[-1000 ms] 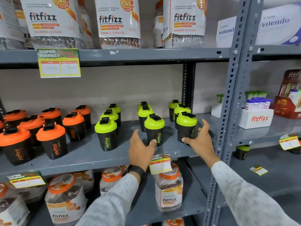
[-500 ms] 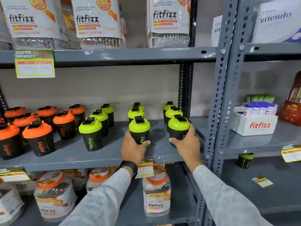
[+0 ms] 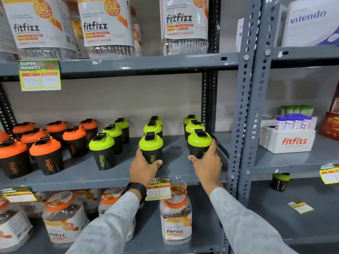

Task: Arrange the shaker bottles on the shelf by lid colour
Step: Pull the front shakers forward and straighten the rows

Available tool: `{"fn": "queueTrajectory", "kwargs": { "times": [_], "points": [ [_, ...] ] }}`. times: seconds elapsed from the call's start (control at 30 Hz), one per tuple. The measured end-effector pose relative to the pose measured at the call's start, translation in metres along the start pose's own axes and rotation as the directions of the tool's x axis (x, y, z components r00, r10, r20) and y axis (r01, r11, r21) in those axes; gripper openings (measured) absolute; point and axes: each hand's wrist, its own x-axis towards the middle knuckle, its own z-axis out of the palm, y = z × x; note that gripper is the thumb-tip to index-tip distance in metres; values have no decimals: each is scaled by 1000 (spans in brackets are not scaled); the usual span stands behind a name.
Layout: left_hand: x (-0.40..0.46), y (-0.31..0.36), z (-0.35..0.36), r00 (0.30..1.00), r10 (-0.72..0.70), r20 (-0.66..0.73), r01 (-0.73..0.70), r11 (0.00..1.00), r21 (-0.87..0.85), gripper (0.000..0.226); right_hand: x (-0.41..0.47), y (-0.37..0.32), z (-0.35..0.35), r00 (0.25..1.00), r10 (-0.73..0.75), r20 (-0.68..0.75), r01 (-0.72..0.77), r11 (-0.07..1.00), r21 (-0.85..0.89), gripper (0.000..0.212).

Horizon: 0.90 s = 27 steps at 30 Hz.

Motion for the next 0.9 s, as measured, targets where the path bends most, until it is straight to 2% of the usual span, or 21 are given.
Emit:
{"fn": "queueTrajectory", "kwargs": {
  "times": [0.4,0.9],
  "points": [
    [3,-5,-2,1000,15,15,-15,1000,16,65,-3,-2,-4,1000,-9,10,10,998,-61,116],
    [8,-12,-8,995,25,94,-24,1000,-11,76,-7,2,-6,999,-12,37,14,998,-64,126]
  ]
}}
